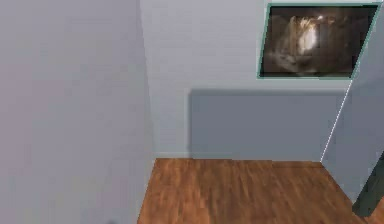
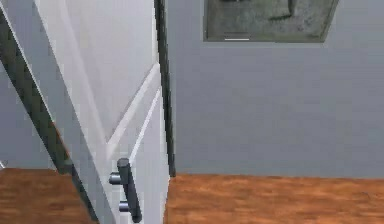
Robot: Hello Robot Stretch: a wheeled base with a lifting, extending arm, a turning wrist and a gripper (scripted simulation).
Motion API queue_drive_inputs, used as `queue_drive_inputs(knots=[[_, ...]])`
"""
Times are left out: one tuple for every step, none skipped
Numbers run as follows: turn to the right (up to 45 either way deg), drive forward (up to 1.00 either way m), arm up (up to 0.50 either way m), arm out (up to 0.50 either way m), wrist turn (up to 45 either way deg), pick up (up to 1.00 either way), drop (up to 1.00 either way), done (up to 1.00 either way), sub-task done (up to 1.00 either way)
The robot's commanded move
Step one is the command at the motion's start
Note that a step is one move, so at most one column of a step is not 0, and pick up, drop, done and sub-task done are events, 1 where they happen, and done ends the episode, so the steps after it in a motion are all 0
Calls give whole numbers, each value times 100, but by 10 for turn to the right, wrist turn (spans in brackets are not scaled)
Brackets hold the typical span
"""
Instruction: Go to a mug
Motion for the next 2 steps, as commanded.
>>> queue_drive_inputs(knots=[[0,45,0,0,0,0,0,0,0],[450,0,0,0,0,0,0,0,0]])
